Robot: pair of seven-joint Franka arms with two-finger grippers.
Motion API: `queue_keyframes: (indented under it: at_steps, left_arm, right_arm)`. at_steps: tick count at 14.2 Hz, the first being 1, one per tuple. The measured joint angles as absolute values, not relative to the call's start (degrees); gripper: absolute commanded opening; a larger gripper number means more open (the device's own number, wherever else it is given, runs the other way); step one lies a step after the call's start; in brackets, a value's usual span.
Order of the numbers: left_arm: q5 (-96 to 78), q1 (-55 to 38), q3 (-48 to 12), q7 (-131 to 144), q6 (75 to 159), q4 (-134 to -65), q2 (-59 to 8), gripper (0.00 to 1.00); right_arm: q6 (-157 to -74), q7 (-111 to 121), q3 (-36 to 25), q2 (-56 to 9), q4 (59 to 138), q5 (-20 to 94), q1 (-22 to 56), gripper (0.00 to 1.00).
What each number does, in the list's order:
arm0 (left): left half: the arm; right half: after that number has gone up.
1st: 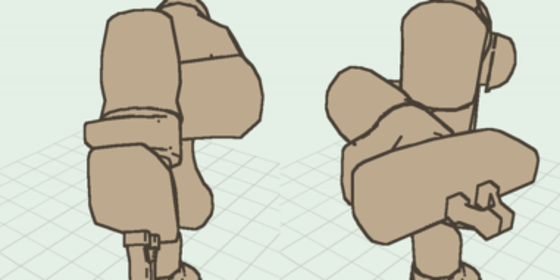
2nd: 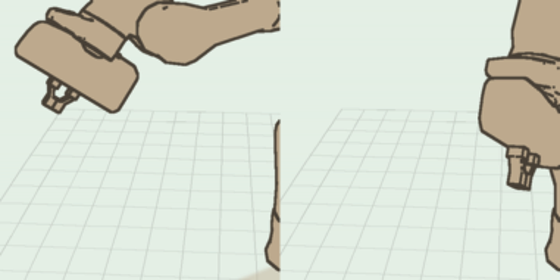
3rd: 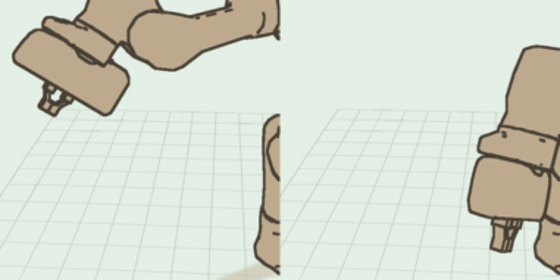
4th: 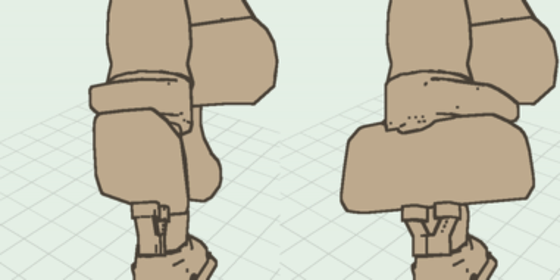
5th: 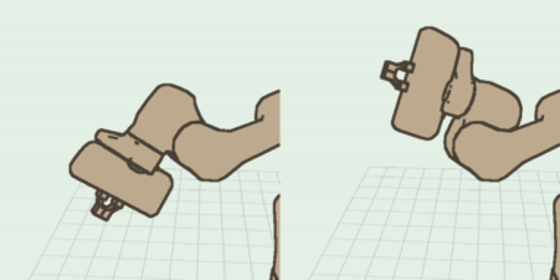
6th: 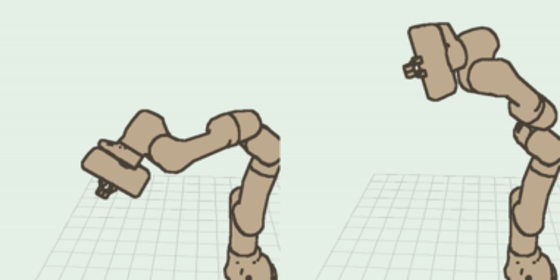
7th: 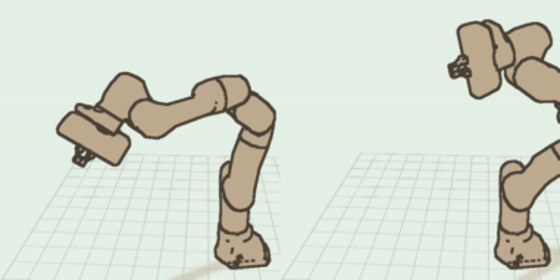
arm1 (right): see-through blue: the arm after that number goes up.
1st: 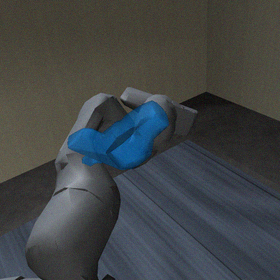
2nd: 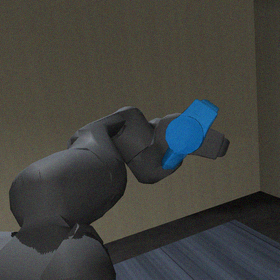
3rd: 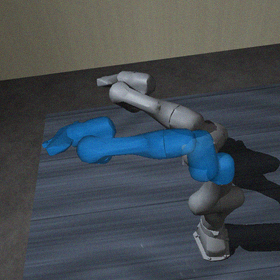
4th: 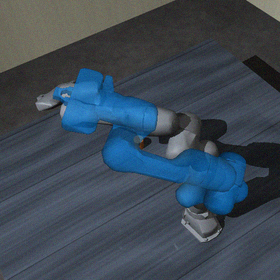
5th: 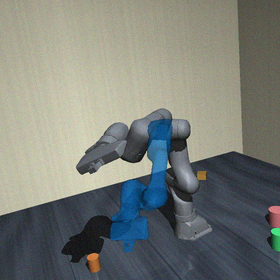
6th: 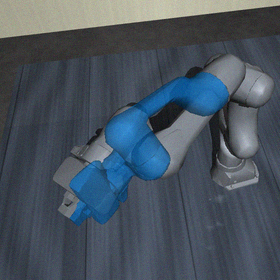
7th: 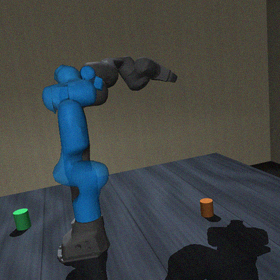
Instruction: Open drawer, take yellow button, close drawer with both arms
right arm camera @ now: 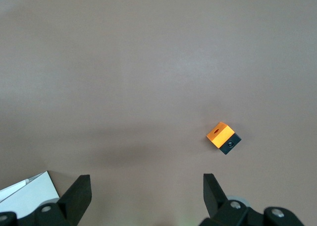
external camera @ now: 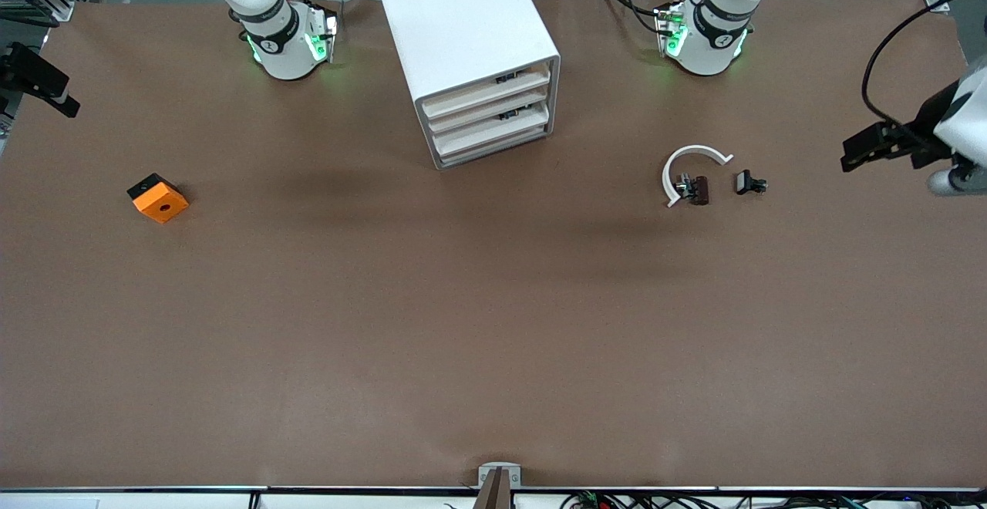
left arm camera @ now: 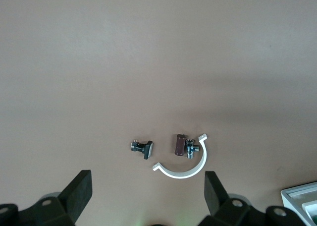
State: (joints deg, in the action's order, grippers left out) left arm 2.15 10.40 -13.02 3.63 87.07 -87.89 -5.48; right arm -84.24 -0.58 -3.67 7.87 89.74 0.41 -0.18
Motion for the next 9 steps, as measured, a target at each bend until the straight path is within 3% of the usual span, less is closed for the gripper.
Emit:
queue_keyframes:
  at_steps: [9]
  left_arm:
    - [2.12,-0.55,-13.63,28.35,90.04,-87.11,-14.43,1.0]
  right_arm:
    - [-84.48,-0.59,-3.79,7.88,89.58,0.41,-0.24,1.0]
